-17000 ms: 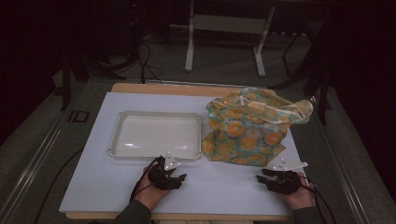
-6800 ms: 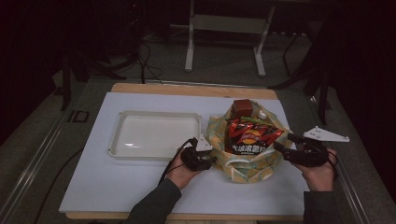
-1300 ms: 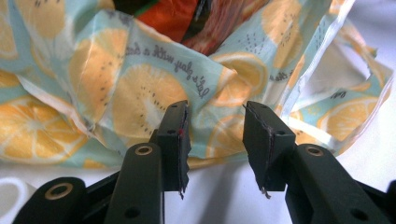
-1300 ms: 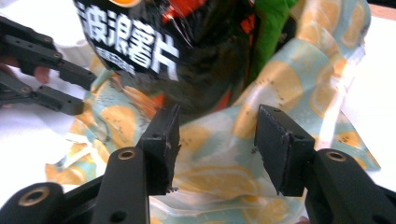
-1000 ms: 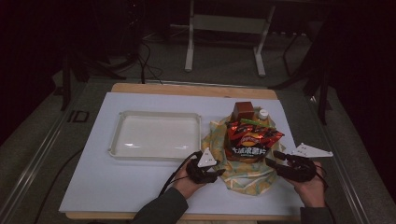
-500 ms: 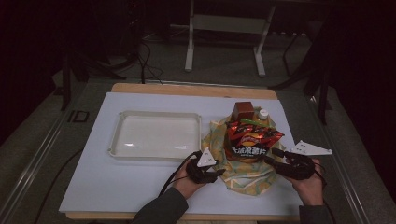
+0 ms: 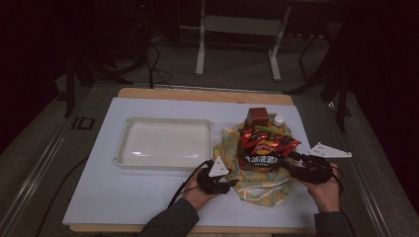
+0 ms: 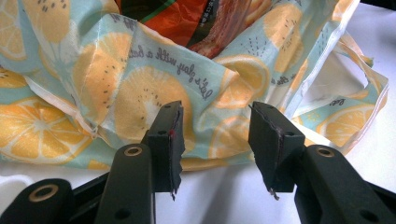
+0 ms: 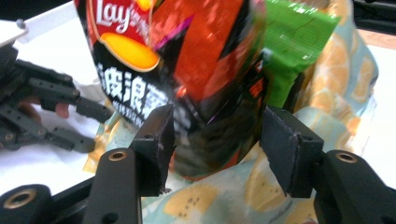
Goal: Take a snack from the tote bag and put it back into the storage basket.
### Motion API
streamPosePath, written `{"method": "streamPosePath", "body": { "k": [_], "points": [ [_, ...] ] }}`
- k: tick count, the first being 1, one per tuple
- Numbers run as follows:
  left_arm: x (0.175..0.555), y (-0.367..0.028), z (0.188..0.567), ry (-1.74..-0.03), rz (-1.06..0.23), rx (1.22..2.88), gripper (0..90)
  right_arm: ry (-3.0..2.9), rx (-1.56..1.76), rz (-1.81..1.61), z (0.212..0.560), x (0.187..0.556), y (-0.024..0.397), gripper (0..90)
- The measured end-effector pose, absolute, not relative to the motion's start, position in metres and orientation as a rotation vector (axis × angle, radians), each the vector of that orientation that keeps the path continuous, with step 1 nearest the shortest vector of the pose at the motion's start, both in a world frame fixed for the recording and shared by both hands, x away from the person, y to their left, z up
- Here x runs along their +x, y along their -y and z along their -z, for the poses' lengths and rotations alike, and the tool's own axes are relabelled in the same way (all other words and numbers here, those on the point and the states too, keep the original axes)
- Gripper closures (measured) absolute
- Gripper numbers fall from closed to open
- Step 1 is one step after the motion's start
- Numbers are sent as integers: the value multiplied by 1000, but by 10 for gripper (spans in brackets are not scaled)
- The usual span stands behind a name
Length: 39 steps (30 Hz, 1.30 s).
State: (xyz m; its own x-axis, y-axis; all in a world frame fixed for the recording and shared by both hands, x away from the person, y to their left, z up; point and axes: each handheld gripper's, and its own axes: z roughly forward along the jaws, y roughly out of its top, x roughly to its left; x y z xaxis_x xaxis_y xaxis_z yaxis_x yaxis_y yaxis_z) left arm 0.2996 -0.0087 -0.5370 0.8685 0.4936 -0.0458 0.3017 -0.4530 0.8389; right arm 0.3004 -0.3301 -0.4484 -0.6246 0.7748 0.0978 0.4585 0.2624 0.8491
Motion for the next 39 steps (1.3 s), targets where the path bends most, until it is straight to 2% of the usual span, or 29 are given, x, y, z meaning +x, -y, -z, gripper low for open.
{"method": "streamPosePath", "body": {
  "k": [20, 26, 27, 29, 33, 38, 39],
  "points": [
    [299, 10, 537, -572, -257, 2080, 540, -2165, 1128, -1362, 429, 324, 325, 448],
    [299, 10, 537, -568, -262, 2083, 540, -2174, 1139, -1416, 429, 330, 327, 540],
    [299, 10, 537, -567, -261, 2084, 540, -2180, 1128, -1421, 430, 332, 326, 607],
    [299, 10, 537, -568, -261, 2084, 540, -2183, 1122, -1425, 430, 332, 327, 630],
    [299, 10, 537, -569, -261, 2084, 539, -2196, 1090, -1439, 428, 331, 326, 760],
    [299, 10, 537, -568, -260, 2085, 538, -2198, 1086, -1440, 426, 330, 326, 824],
    [299, 10, 537, -568, -259, 2085, 538, -2195, 1086, -1438, 425, 329, 326, 863]
  ]
}}
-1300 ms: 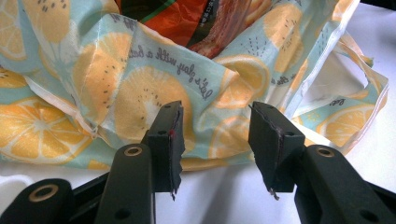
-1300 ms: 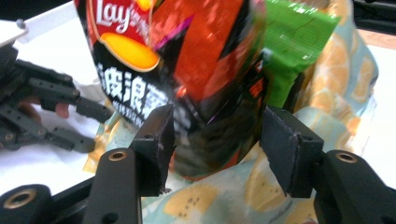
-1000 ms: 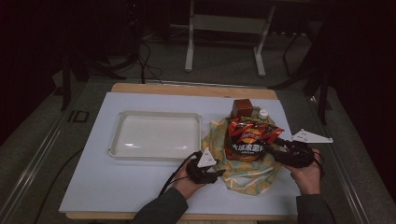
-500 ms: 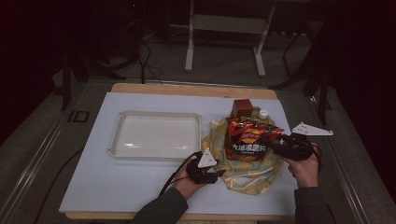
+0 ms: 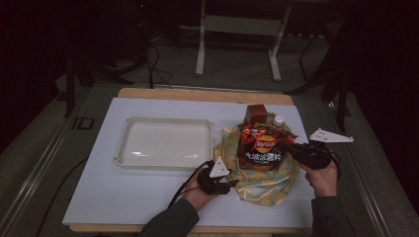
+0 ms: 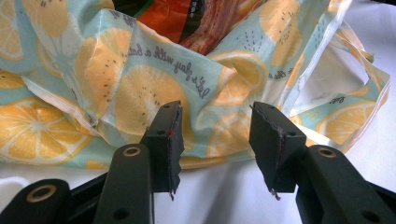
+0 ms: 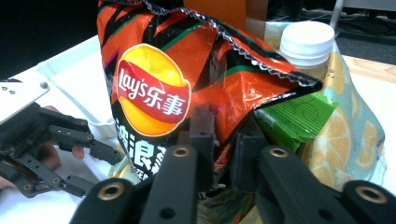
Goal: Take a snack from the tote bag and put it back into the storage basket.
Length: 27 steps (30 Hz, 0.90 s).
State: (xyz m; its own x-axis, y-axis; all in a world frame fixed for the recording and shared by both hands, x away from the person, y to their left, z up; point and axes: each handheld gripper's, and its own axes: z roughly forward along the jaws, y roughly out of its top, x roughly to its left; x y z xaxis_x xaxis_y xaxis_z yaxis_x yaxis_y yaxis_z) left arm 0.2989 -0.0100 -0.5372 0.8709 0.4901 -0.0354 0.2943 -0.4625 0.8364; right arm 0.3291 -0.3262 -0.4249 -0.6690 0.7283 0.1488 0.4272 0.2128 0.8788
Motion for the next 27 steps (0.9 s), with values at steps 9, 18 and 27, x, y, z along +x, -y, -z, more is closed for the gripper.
{"method": "streamPosePath", "body": {
  "k": [9, 18, 27],
  "points": [
    [299, 10, 537, -568, -260, 2087, 538, -2182, 1098, -1463, 418, 325, 322, 900],
    [299, 11, 537, -568, -262, 2092, 537, -2147, 1064, -1524, 399, 319, 323, 900],
    [299, 11, 537, -566, -263, 2097, 536, -2100, 1059, -1566, 387, 314, 331, 900]
  ]
}}
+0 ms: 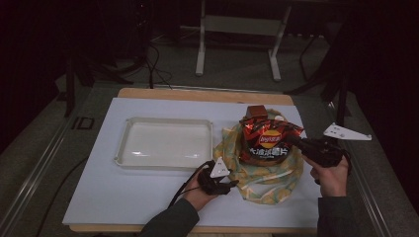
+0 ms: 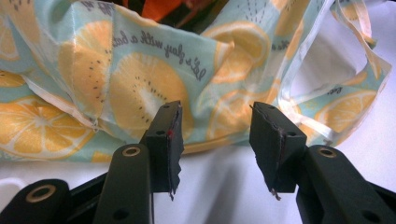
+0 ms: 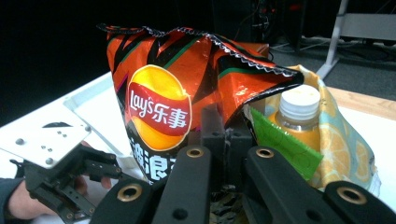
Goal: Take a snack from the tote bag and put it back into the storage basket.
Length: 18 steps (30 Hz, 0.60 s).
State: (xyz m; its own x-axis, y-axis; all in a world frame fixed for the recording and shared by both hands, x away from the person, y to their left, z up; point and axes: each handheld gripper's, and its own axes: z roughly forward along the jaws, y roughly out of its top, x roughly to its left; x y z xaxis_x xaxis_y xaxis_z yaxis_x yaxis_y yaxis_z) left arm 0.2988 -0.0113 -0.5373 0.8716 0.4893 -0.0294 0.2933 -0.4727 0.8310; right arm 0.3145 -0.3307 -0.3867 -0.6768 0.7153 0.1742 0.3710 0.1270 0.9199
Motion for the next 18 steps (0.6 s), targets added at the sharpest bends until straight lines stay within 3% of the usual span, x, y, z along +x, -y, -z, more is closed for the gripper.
{"method": "streamPosePath", "body": {
  "k": [18],
  "points": [
    [298, 12, 537, -561, -265, 2104, 535, -2013, 1038, -1640, 369, 307, 335, 900]
  ]
}}
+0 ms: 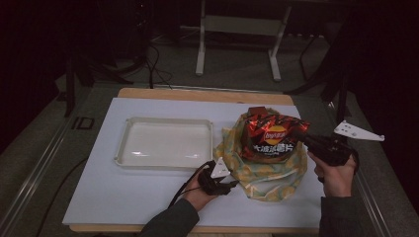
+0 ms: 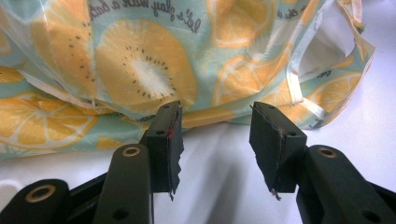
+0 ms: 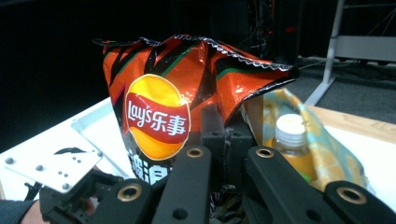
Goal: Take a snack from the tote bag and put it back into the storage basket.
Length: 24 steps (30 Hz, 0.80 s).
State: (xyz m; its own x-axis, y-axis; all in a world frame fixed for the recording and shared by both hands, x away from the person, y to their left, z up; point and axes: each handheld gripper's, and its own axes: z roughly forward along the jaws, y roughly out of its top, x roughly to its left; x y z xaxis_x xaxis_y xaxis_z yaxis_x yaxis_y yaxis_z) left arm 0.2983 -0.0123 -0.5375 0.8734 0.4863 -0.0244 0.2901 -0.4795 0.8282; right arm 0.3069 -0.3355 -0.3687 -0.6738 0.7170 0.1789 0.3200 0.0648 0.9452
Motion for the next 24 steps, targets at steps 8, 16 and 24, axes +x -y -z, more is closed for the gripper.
{"method": "streamPosePath", "body": {
  "k": [8, 16, 24],
  "points": [
    [298, 13, 537, -559, -267, 2108, 535, -1979, 1013, -1664, 359, 305, 333, 900],
    [298, 12, 537, -559, -268, 2108, 535, -1977, 999, -1681, 349, 307, 327, 900],
    [298, 12, 537, -554, -271, 2110, 535, -1978, 993, -1713, 342, 311, 315, 900]
  ]
}}
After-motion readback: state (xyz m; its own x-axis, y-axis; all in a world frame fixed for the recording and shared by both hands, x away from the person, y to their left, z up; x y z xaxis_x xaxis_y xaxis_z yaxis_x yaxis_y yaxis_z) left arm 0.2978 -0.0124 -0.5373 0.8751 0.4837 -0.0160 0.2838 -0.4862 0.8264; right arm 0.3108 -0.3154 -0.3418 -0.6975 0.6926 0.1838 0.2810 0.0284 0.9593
